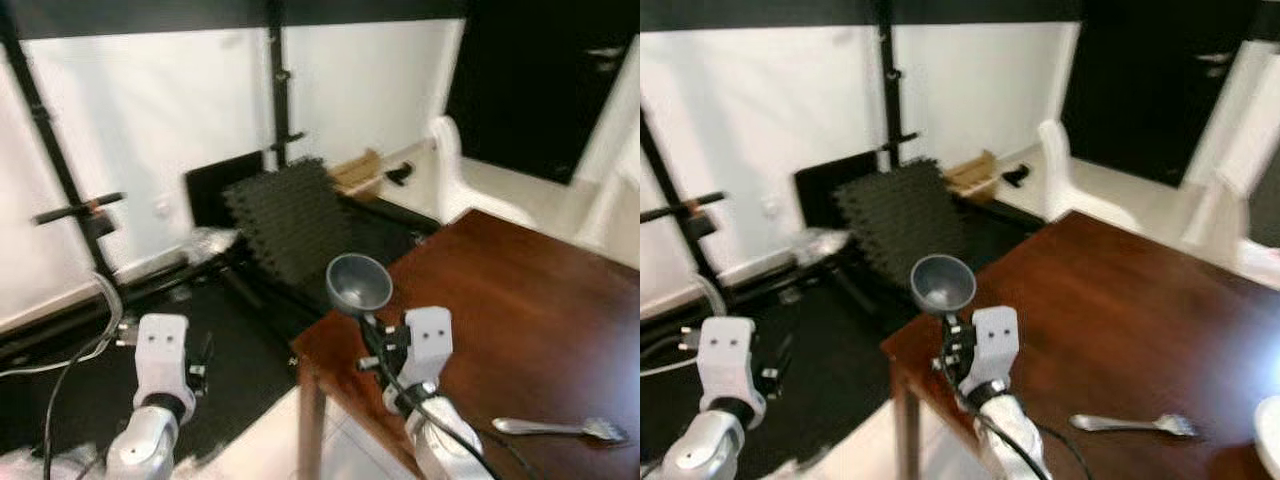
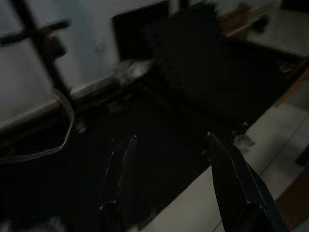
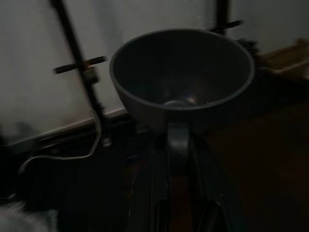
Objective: Setting the table
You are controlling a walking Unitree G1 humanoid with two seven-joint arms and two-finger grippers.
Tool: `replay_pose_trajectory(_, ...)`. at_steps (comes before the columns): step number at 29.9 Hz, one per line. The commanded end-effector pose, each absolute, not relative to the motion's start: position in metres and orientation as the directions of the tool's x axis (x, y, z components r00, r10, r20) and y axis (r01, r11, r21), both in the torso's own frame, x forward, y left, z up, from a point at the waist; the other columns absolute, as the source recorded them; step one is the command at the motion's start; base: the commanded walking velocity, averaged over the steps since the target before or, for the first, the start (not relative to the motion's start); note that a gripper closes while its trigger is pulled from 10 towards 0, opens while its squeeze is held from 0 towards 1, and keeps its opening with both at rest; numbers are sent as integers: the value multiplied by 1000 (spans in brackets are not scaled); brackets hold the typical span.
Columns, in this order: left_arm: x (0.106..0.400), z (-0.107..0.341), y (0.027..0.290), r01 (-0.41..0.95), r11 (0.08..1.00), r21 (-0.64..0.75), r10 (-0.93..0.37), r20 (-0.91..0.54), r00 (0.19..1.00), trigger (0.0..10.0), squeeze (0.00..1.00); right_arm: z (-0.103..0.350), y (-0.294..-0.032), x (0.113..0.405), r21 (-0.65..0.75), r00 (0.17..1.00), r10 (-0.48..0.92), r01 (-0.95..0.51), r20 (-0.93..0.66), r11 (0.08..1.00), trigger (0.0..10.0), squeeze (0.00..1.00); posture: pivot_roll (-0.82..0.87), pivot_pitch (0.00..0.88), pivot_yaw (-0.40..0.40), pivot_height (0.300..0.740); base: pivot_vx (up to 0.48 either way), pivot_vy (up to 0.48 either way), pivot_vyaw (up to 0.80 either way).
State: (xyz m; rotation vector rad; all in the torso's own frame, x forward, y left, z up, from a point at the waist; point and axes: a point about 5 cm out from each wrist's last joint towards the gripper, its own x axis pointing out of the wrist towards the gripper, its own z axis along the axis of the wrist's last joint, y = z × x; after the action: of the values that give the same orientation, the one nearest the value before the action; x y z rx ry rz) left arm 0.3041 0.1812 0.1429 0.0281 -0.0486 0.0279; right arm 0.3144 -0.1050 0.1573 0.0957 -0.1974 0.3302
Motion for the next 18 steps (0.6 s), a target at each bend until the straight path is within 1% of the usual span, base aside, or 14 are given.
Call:
replay_pose_trajectory(1, 302, 137, 180, -24, 999, 35, 23, 23, 999, 10000, 0, 155, -108, 314, 67, 931, 301, -320, 204, 945, 10000, 0, 21, 77, 41, 740, 0, 0, 769)
replay_pose_trajectory(18, 302, 136, 179, -18, 999, 39, 18, 11, 1000, 10000, 0, 154, -107, 313, 73, 932, 300, -319, 202, 945, 10000, 0, 21, 80, 43, 740, 0, 0, 769)
